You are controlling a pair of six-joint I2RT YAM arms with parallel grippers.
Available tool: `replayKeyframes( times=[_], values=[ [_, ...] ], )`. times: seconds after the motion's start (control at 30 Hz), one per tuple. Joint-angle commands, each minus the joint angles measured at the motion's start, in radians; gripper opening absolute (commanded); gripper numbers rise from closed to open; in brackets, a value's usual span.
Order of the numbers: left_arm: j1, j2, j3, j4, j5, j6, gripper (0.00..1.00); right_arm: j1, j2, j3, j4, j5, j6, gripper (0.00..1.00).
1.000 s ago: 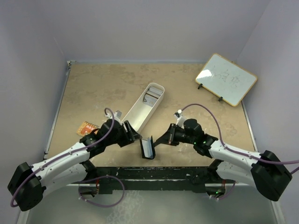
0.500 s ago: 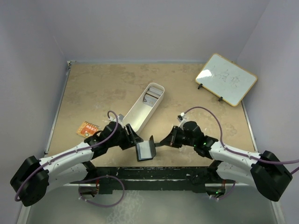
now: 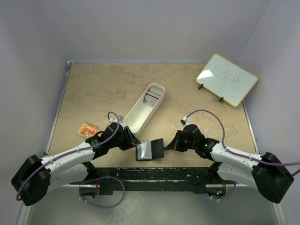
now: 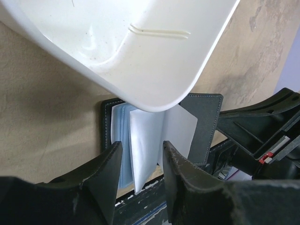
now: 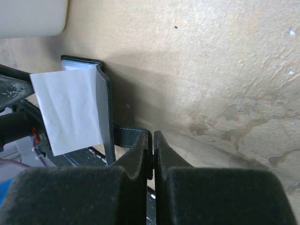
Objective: Put the credit cards into the card holder
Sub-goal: Open the card holder at the center of the board.
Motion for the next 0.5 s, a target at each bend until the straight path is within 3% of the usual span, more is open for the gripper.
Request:
replayKeyframes(
  times=[0.0, 0.47],
  values=[
    [-0.002, 0.014, 0.009, 0.006, -0.012, 0.030, 0.35, 0.003, 0.025, -0.012, 0.002, 0.051, -0.030, 0.00],
    [-0.002, 0.009, -0.070, 0.214, 0.055, -0.082, 0.44, 0.004, 0.055, -0.027, 0.055, 0.028, -0.022, 0.00]
  ],
)
